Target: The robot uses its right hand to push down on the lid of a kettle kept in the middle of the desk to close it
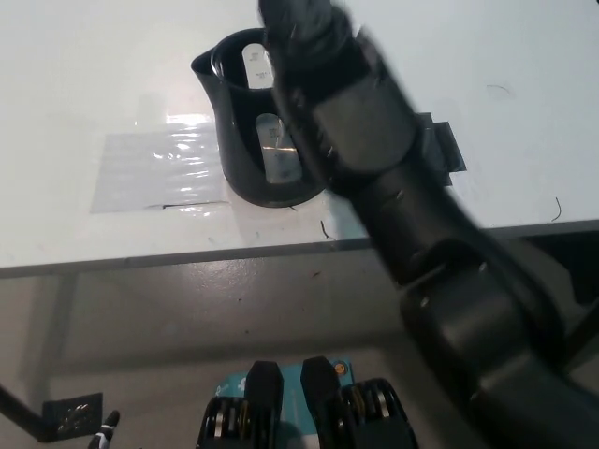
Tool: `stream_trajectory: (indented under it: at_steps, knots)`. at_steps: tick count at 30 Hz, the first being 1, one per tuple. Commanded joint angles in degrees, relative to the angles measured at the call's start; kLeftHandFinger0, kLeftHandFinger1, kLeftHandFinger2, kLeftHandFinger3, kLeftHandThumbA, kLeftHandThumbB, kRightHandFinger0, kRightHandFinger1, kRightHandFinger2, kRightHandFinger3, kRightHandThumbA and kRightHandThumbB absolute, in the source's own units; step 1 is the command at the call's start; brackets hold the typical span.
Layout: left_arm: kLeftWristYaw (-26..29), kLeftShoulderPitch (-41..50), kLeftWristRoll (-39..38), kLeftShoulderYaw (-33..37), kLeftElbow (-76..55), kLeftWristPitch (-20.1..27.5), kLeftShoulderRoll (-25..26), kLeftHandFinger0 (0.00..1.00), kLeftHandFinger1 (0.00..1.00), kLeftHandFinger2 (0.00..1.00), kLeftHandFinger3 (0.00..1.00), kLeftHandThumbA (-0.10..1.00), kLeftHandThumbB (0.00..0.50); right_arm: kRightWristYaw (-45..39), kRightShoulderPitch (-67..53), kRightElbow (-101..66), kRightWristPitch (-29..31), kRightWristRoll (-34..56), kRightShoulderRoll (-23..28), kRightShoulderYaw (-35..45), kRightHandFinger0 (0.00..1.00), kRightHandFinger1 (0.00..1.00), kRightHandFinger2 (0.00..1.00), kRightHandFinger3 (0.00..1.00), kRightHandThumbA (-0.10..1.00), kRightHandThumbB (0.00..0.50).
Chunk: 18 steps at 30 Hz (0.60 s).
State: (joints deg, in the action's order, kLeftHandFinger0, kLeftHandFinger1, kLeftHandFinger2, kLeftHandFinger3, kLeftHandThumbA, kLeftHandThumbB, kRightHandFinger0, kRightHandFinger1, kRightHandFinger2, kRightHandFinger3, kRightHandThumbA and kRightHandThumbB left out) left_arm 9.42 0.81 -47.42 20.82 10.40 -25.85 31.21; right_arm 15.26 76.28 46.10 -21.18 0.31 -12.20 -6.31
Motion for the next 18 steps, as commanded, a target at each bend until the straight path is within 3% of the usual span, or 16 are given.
stream_trajectory:
  at_steps: [1, 3, 8, 16, 17, 18]
  knots:
    - [2.23, -0.11, -1.64, 0.32, -2.08, -1.08, 1.23, 1.00, 1.00, 1.00, 1.00, 1.00, 0.107, 1.34, 0.10, -0.39, 4.62, -1.71, -1.19, 0.52, 0.78, 0.85, 0.91, 0.87, 0.29, 0.094]
    - [2.57, -0.36, -1.89, 0.31, -1.95, -1.08, 1.01, 1.00, 1.00, 1.00, 1.00, 1.00, 0.108, 1.40, -0.70, 0.19, 5.93, -1.99, -1.39, 0.53, 0.80, 0.86, 0.92, 0.88, 0.29, 0.084]
    - [3.21, -1.11, -2.16, 1.06, -2.07, -1.08, 1.07, 1.00, 1.00, 1.00, 1.00, 1.00, 0.113, 1.83, -1.33, 2.92, 9.11, -1.77, -2.09, 1.39, 0.76, 0.78, 0.80, 0.81, 0.30, 0.096]
    - [3.25, -1.80, -2.45, 0.88, -1.62, -1.08, 0.86, 1.00, 1.00, 1.00, 1.00, 1.00, 0.119, 2.12, -1.81, 3.99, 11.87, -1.65, -2.85, 2.79, 0.77, 0.77, 0.77, 0.81, 0.30, 0.108]
    - [3.46, -2.26, -3.23, 1.18, -1.50, -1.08, 0.95, 1.00, 1.00, 1.00, 1.00, 1.00, 0.123, 1.80, -1.93, 3.75, 11.90, -1.16, -2.86, 3.29, 0.73, 0.74, 0.74, 0.80, 0.30, 0.108]
    - [3.55, -2.18, -3.23, 1.07, -1.57, -1.08, 0.91, 1.00, 1.00, 1.00, 1.00, 1.00, 0.123, 1.76, -2.49, 3.34, 11.93, -0.87, -3.09, 3.68, 0.76, 0.78, 0.78, 0.84, 0.31, 0.111]
